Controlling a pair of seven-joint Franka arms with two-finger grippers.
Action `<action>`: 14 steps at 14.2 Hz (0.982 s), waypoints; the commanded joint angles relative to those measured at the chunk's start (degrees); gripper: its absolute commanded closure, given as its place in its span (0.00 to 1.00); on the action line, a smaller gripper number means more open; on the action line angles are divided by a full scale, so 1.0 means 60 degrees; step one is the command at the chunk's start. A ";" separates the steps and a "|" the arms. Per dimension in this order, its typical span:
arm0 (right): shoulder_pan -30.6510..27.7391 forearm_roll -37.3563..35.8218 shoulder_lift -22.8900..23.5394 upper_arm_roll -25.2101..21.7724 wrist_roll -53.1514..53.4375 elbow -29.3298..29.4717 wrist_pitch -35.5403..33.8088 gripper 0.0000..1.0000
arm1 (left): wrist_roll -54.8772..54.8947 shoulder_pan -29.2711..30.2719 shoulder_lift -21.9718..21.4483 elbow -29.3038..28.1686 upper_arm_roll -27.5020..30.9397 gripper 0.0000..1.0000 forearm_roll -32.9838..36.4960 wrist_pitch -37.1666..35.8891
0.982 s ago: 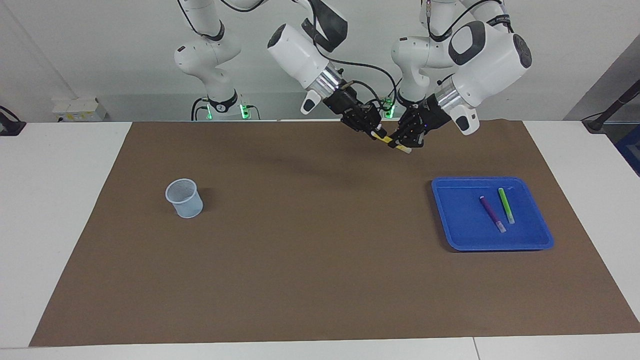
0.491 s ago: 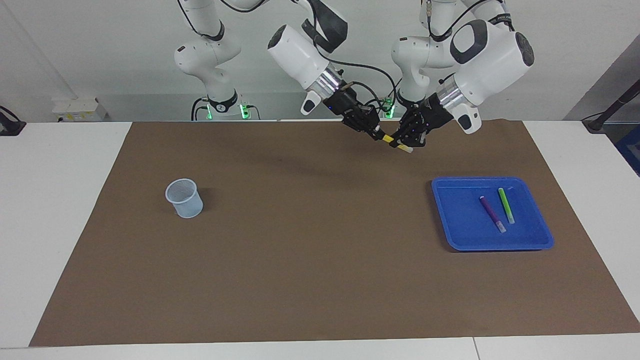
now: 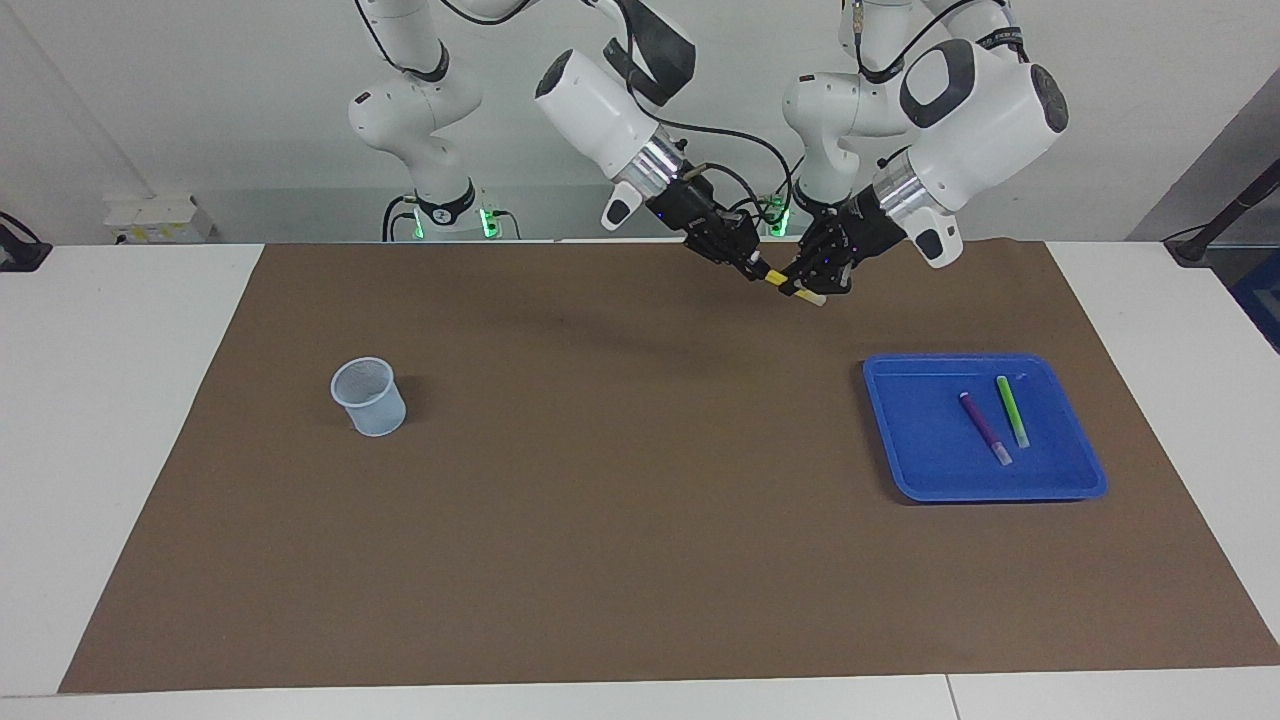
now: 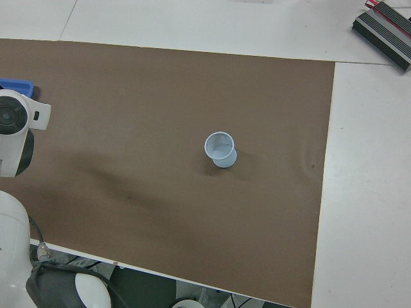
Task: Transfer and insert pens with both arms
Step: 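Grasp the yellow pen with the right gripper and open the left gripper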
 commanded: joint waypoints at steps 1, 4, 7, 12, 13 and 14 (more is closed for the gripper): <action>-0.0106 0.0248 0.0116 0.0038 -0.0626 0.0160 -0.0009 1.00 | -0.0017 -0.0192 -0.0372 -0.0315 0.0107 0.08 -0.0166 0.0030; -0.0515 0.0204 0.0072 0.0023 -0.1562 0.0160 -0.0856 1.00 | -0.0017 -0.0178 -0.0431 -0.0315 0.0107 0.08 -0.0166 0.0030; -0.0823 0.0015 -0.0016 -0.0035 -0.2354 0.0160 -0.1911 1.00 | 0.0332 -0.0178 -0.0489 -0.0388 0.0122 0.09 -0.0136 -0.0043; -0.1921 -0.2882 -0.0119 -0.0021 -0.3438 0.0393 -0.4326 1.00 | 0.4560 0.0260 -0.0929 -0.1135 0.0151 0.14 0.0710 -0.0497; -0.2126 -0.3264 -0.0148 -0.0035 -0.3890 0.0466 -0.4868 1.00 | 0.5380 0.0436 -0.0943 -0.1179 0.0166 0.15 0.0974 -0.0628; -0.2302 -0.3616 -0.0235 -0.0050 -0.4547 0.0467 -0.5381 1.00 | 0.6259 0.0655 -0.0973 -0.1179 0.0166 0.17 0.1180 -0.0746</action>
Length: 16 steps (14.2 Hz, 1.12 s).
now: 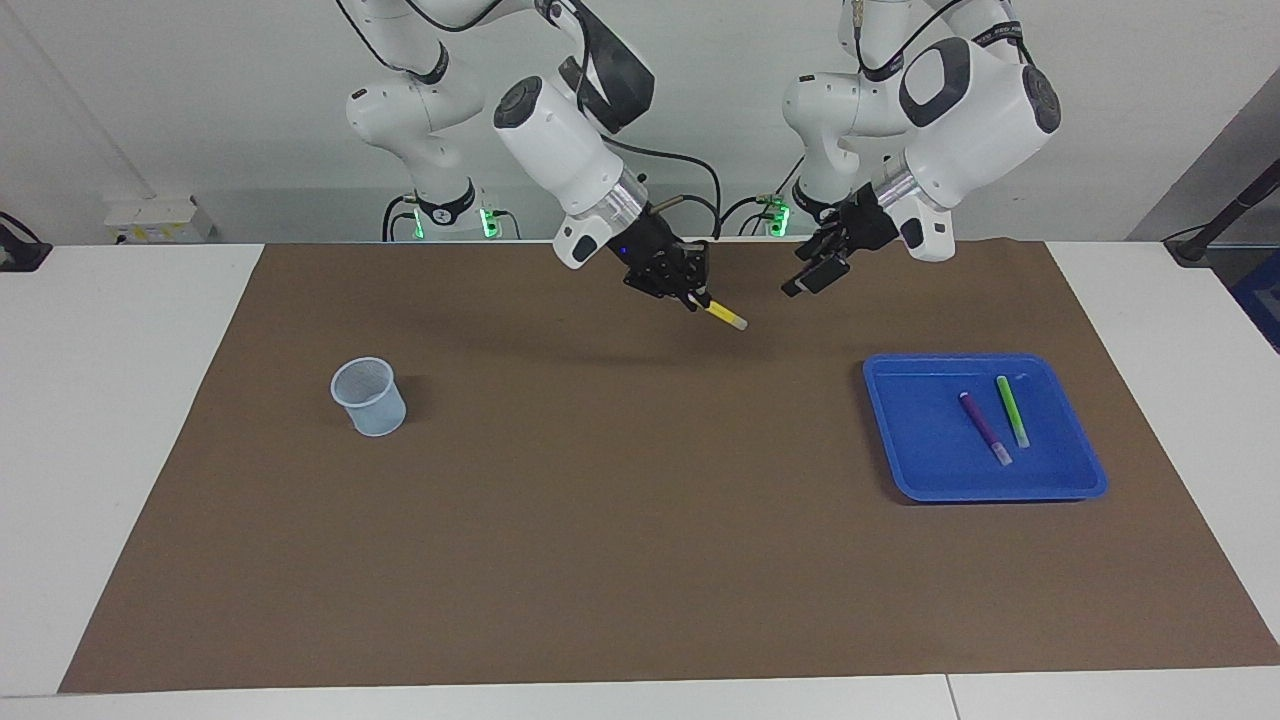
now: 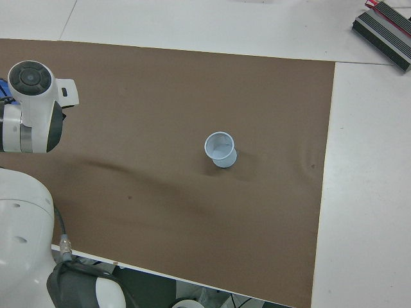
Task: Transfer and insert pens with both arms
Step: 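Carry the pen to the cup while the left gripper returns to tray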
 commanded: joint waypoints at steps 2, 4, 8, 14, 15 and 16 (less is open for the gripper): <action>-0.0922 -0.1422 -0.0289 0.0044 -0.2276 0.0145 -0.1879 1.00 | 0.3439 0.1030 -0.0450 -0.0362 0.0027 0.18 0.0661 -0.0501; -0.1624 -0.2373 -0.0523 0.0044 -0.3666 0.0160 -0.2991 1.00 | 0.5095 0.1368 -0.0435 -0.0362 0.0027 0.19 0.1536 -0.0400; -0.3280 -0.3941 -0.0641 0.0029 -0.7022 0.1197 -0.5818 1.00 | 0.7692 0.2143 -0.0274 -0.0362 0.0012 0.22 0.2492 -0.0034; -0.4161 -0.6653 -0.0832 0.0044 -1.0380 0.1303 -0.6470 1.00 | 0.9408 0.2570 0.0559 -0.0376 0.0027 0.24 0.3370 0.1122; -0.4278 -0.6713 -0.0832 0.0044 -1.0586 0.1244 -0.6440 1.00 | 0.9512 0.2686 0.0692 -0.0376 0.0027 0.25 0.3531 0.1385; -0.4453 -0.6714 -0.0904 0.0044 -1.0791 0.1026 -0.6265 1.00 | 0.9614 0.2716 0.0867 -0.0376 0.0027 0.25 0.3576 0.1663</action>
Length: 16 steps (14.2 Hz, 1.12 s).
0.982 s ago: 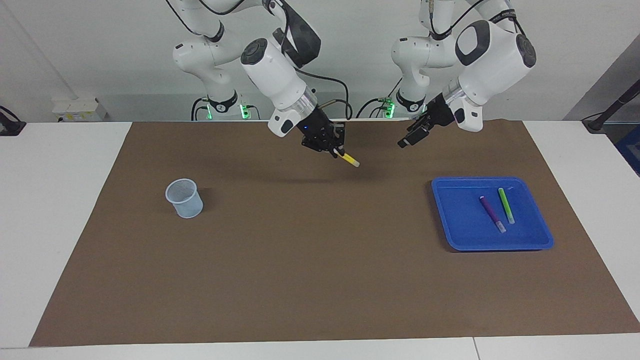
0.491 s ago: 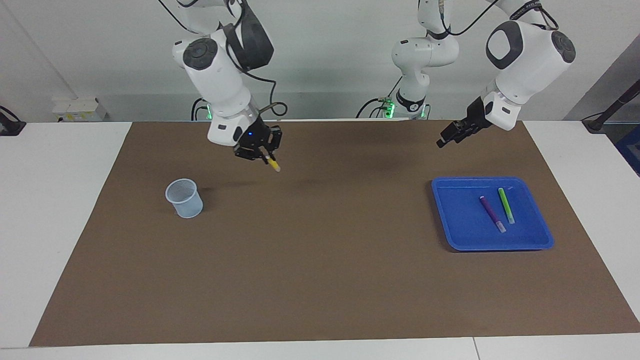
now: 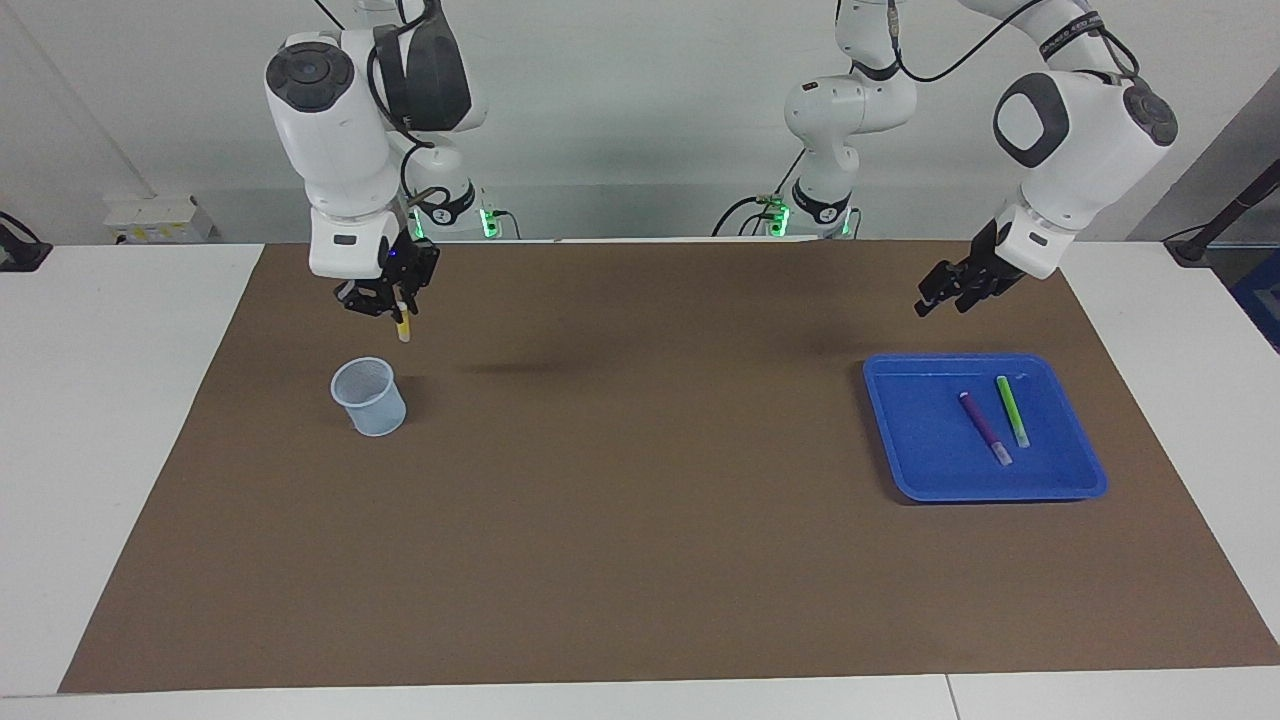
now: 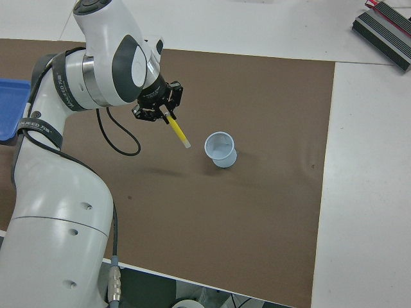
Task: Transfer and insert pens with both arms
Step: 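Carry the pen to the cup while the left gripper returns to tray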
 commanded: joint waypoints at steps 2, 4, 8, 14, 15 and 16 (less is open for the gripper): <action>-0.0750 -0.0229 -0.0426 0.0142 -0.1004 -0.1181 0.1265 1.00 | 0.0474 0.0257 0.0643 -0.0099 -0.0076 0.26 0.0325 0.1102; -0.0956 -0.0229 -0.0646 0.0142 -0.1283 -0.1871 0.2234 1.00 | 0.0532 0.0374 0.0995 -0.0099 -0.0076 0.26 0.0600 0.1658; -0.1176 -0.0214 -0.0925 0.0142 -0.1386 -0.2838 0.3230 1.00 | 0.0751 0.0594 0.1640 -0.0070 -0.0061 0.27 0.0822 0.2523; -0.1484 -0.0200 -0.1394 0.0127 -0.1386 -0.4407 0.4976 1.00 | 0.1192 0.0799 0.2709 0.0019 -0.0032 0.27 0.1013 0.3899; -0.1571 -0.0200 -0.1409 0.0127 -0.1386 -0.4568 0.5180 1.00 | 0.1207 0.0814 0.2899 0.0033 -0.0032 0.27 0.1013 0.4163; -0.1674 -0.0200 -0.1438 0.0127 -0.1401 -0.4743 0.5328 1.00 | 0.1207 0.0814 0.3090 0.0048 -0.0032 0.27 0.1013 0.4383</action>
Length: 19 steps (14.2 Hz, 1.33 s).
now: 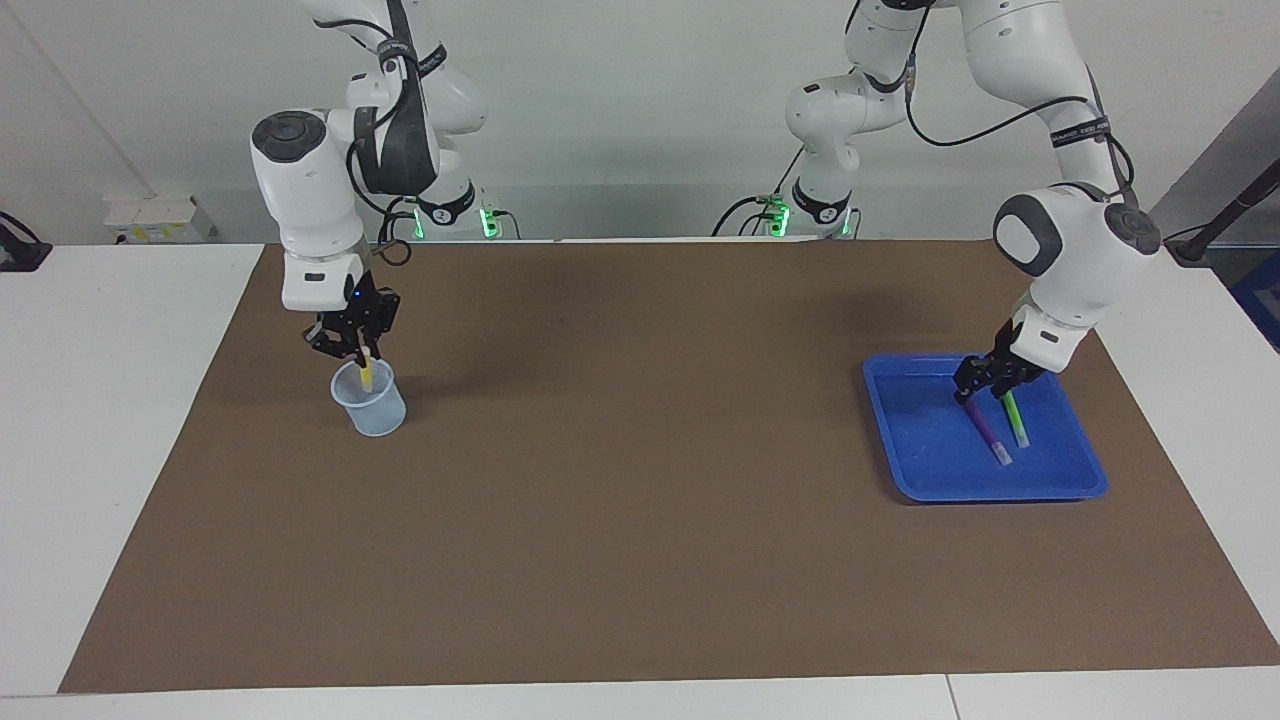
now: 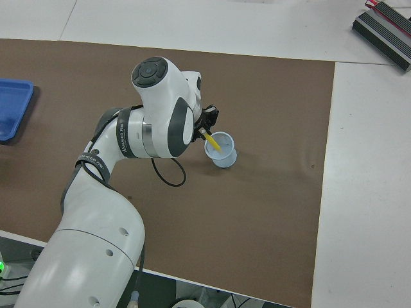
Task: Transfer and insert pens with both arms
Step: 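Carry the pen to the cup while the left gripper returns to tray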
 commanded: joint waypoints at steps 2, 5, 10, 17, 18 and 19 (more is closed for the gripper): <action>-0.0510 -0.0136 -0.0373 0.0117 -0.0188 -0.1025 0.0937 1.00 | 0.0344 0.0172 0.0627 0.0094 -0.0046 0.27 0.0179 0.0783; -0.0847 -0.0121 -0.0373 0.0117 -0.0173 -0.1335 0.1146 1.00 | 0.0419 0.0348 0.0891 0.0211 -0.0031 0.27 0.0193 0.1047; -0.1096 0.0010 -0.0373 0.0087 -0.0335 -0.1379 0.1087 1.00 | 0.0419 0.0348 0.1154 0.0197 -0.0031 0.31 0.0193 0.1295; -0.1346 0.0113 -0.0373 0.0087 -0.0525 -0.1423 0.1043 0.75 | 0.0595 0.0348 0.1346 0.0197 -0.0031 0.48 0.0208 0.1458; -0.1346 0.0113 -0.0373 0.0073 -0.0511 -0.1423 0.1043 0.40 | 0.0595 0.0348 0.1346 0.0197 -0.0031 0.63 0.0208 0.1458; -0.1346 0.0113 -0.0330 0.0073 -0.0511 -0.1423 0.1043 0.26 | 0.0580 0.0334 0.1361 0.0182 -0.0031 0.68 0.0194 0.1473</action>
